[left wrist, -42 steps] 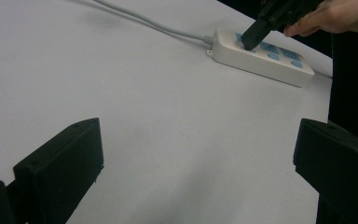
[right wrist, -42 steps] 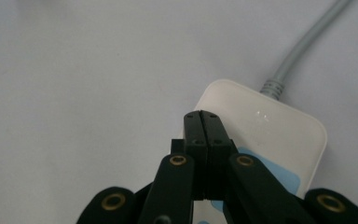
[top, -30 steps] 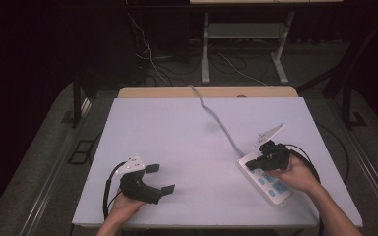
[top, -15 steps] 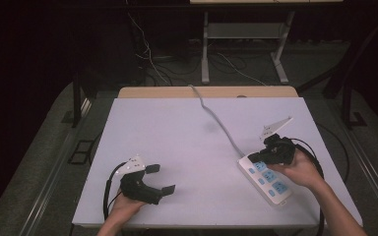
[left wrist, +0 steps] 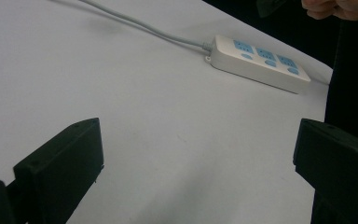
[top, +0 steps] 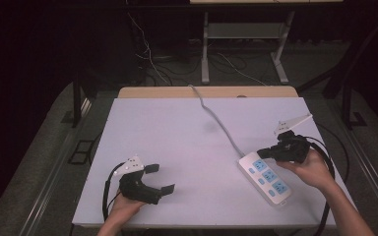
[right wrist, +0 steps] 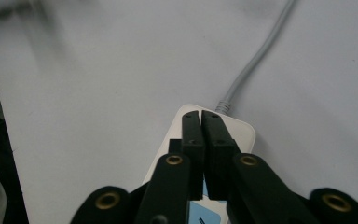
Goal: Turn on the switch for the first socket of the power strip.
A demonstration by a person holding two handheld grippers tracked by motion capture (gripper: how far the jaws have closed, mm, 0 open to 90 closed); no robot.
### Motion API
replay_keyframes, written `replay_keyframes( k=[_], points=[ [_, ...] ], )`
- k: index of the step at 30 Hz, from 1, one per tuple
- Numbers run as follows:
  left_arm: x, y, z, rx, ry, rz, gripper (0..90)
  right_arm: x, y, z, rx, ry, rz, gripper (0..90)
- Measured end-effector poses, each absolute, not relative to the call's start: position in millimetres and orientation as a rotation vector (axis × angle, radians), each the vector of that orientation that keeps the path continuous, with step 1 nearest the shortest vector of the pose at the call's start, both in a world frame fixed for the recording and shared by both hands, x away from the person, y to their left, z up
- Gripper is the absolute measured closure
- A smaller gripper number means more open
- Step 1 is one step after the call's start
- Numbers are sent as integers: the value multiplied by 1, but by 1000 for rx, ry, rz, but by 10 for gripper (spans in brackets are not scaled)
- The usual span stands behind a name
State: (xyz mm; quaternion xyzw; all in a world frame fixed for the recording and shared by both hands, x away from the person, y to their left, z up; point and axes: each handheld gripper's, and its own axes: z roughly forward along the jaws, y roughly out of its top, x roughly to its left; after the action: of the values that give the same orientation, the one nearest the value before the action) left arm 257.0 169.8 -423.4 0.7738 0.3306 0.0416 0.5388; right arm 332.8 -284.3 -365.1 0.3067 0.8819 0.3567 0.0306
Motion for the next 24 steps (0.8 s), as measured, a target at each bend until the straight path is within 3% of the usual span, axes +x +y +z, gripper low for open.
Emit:
replay_keyframes(
  k=[4, 9, 15, 20, 22, 24],
  points=[
    [257, 171, -423, 1831, 791, 100, 2, 329, -293, -362, 1002, 2673, 1139, 768],
    [257, 172, -423, 1826, 796, 104, 2, 322, -305, -362, 1086, 2592, 1188, 528],
    [257, 173, -423, 1824, 800, 103, 2, 314, -321, -363, 1181, 2511, 1280, 345],
    [257, 173, -423, 1824, 801, 104, 2, 309, -332, -365, 1265, 2445, 1325, 131],
    [258, 173, -423, 1823, 801, 103, 2, 305, -336, -366, 1287, 2410, 1345, 102],
    [258, 173, -423, 1823, 802, 102, 2, 302, -339, -369, 1306, 2395, 1353, 3]
  ],
)
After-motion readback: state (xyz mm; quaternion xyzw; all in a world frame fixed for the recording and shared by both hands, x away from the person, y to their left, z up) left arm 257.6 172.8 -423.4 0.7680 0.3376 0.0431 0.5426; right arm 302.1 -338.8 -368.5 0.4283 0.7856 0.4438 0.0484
